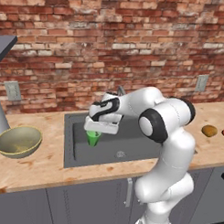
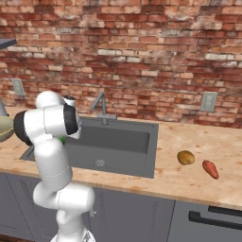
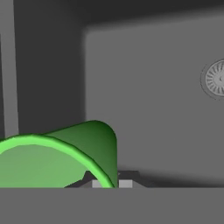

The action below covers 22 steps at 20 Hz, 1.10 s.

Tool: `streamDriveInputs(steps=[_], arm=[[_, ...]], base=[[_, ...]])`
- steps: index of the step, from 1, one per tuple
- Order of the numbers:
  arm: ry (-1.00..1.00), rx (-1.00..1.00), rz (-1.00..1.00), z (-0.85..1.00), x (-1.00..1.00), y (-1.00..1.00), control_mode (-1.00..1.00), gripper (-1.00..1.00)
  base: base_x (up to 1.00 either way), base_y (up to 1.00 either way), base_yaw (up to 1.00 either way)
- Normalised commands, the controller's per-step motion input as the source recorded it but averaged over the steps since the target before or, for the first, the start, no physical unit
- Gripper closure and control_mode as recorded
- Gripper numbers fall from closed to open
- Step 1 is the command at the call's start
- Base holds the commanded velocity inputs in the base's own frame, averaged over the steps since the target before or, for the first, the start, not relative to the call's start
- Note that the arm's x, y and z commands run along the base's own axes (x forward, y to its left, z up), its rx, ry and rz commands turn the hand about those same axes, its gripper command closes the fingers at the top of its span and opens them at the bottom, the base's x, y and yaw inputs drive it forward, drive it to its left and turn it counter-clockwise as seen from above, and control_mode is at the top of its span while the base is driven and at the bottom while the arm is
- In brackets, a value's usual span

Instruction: Remove the potato and sweet potato from the sink. Then move the bowl and cup from the counter to the sink for washing.

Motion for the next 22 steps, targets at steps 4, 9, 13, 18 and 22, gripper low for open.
streamDriveInputs(steps=[4,9,13,18,22], arm=[[0.00,0.00,-0.01,-0.29,0.14,0.10,-1.00,1.00],[0.00,0.00,-0.01,-0.25,0.18,0.04,-1.00,1.00],[0.00,0.00,-0.02,-0.21,0.17,0.03,-1.00,1.00],[0.00,0.00,-0.03,-0.21,0.16,0.06,-1.00,1.00],[0.00,0.00,-0.03,-0.20,0.19,0.09,-1.00,1.00]], base=[[0.00,0.00,0.00],[0.00,0.00,0.00],[0.00,0.00,0.00],[0.00,0.00,0.00],[0.00,0.00,0.00]])
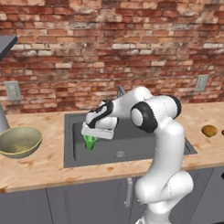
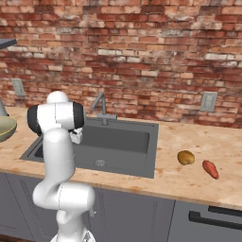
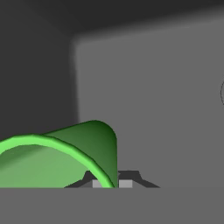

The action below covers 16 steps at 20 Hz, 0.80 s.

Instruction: Remove the potato and sweet potato from the sink. Then move the bowl and cup from the counter to the sink for washing.

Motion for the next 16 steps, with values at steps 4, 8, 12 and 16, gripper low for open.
streamDriveInputs(steps=[4,8,12,16], arm=[[0.00,-0.01,-0.03,-0.19,0.19,0.08,-1.00,1.00],[0.00,-0.01,-0.02,-0.19,0.23,0.04,-1.00,1.00],[0.00,-0.01,-0.02,-0.19,0.23,0.05,-1.00,1.00],[0.00,-0.01,-0.02,-0.20,0.24,0.03,-1.00,1.00]], base=[[0.00,0.00,0.00],[0.00,0.00,0.00],[0.00,0.00,0.00],[0.00,0.00,0.00]])
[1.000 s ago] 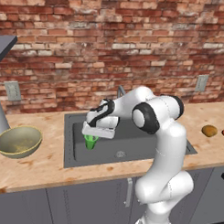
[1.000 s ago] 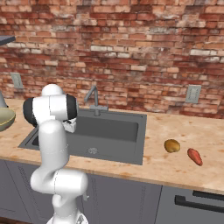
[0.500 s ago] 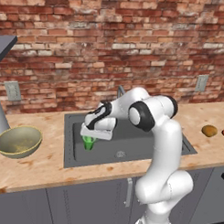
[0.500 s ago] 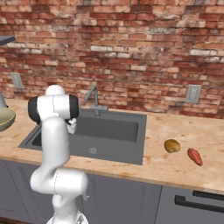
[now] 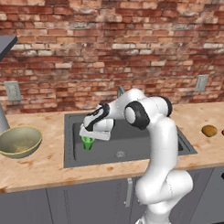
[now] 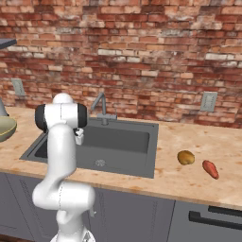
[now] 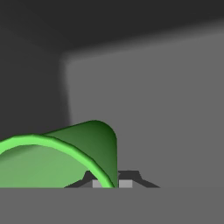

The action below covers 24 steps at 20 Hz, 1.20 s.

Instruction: Remove the potato and sweet potato from the sink. Then move the bowl and cup from the counter to the sink for washing.

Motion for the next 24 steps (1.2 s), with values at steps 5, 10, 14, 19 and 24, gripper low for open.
streamDriveInputs(steps=[5,10,14,19,24], arm=[[0.00,0.00,-0.01,-0.19,0.25,0.04,-1.00,1.00],[0.00,-0.01,0.00,-0.18,0.25,0.04,-1.00,1.00],[0.00,-0.01,0.00,-0.21,0.27,0.04,-1.00,1.00],[0.00,-0.02,0.00,-0.20,0.27,0.08,-1.00,1.00],[0.00,-0.02,0.00,-0.20,0.28,0.07,-1.00,1.00]], base=[[0.00,0.00,0.00],[0.00,0.00,0.00],[0.00,0.00,0.00],[0.00,0.00,0.00],[0.00,0.00,0.00]])
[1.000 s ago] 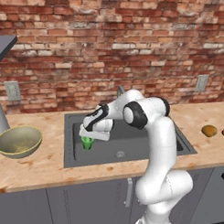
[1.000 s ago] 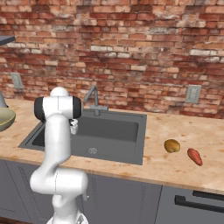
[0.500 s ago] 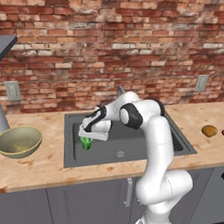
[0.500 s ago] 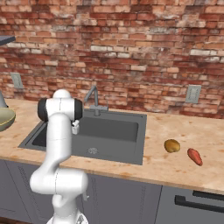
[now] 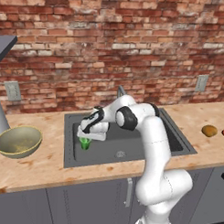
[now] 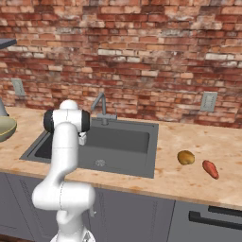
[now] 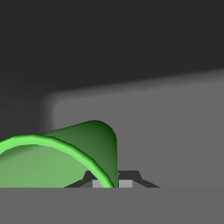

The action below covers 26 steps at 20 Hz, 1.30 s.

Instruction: Remove the potato and sweet potato from the sink. Then move the bowl and cup from the counter to the sink for washing.

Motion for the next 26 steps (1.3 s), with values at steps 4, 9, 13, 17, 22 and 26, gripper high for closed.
streamDriveInputs(steps=[4,9,13,17,22,26], arm=[[0.00,-0.01,-0.01,-0.21,0.26,0.06,-1.00,1.00],[0.00,-0.01,0.00,-0.20,0.21,0.04,-1.00,1.00],[0.02,0.00,0.00,-0.21,0.18,0.05,-1.00,1.00],[0.01,0.00,0.00,-0.20,0.20,0.05,-1.00,1.00],[0.01,0.00,0.00,-0.21,0.16,0.04,-1.00,1.00],[0.04,-0.01,0.00,-0.23,0.14,0.04,-1.00,-1.00]], base=[[0.00,0.00,0.00],[0.00,0.00,0.00],[0.00,0.00,0.00],[0.00,0.00,0.00],[0.00,0.00,0.00],[0.00,0.00,0.00]])
